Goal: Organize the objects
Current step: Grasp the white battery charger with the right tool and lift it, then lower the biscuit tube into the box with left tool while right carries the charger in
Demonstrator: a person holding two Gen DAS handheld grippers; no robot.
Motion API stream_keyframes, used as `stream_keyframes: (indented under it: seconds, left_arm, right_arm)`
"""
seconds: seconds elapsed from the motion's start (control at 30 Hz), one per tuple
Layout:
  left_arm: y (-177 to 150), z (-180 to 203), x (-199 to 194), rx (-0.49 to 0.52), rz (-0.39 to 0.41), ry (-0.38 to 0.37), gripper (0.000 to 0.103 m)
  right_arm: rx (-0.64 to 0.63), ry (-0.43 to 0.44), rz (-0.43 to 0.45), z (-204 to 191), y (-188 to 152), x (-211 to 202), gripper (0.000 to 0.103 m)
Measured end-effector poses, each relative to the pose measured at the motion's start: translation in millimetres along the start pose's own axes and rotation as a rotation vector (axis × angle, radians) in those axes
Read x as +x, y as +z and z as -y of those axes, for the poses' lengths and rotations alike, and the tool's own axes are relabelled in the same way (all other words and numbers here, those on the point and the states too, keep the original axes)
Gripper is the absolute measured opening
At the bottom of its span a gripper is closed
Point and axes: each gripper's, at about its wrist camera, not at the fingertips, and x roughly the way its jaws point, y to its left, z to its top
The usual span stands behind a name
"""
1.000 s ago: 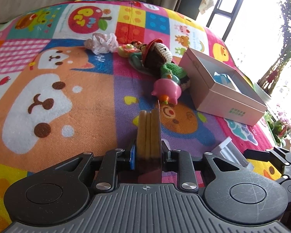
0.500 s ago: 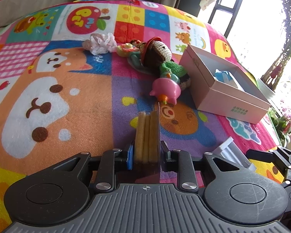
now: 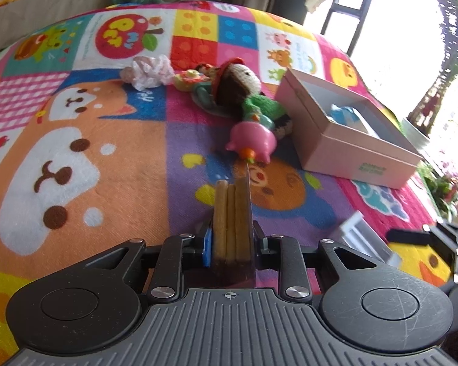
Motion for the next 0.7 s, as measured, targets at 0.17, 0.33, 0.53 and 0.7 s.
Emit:
stream_keyframes:
  seconds: [0.17, 0.33, 0.53, 0.7]
  left_arm:
    - [-4, 5, -2, 0.031, -0.001, 0.013, 0.027]
    - [-3, 7, -2, 0.040, -0.011, 0.028, 0.027]
    - [-4, 10, -1, 0.051, -0.015, 0.049, 0.027]
    - [-7, 14, -3, 0.066, -0.005, 0.061, 0.027]
  right_arm:
    - [0.027, -0.006, -0.018, 14, 9, 3, 0.086]
    - [-0.032, 0.007, -0.015, 2, 12, 0, 0.058]
    - [-0.093, 0.049, -0.024, -15, 9, -12, 0.047]
    - [-0.022, 0.072, 0.025, 4, 14, -36, 0.047]
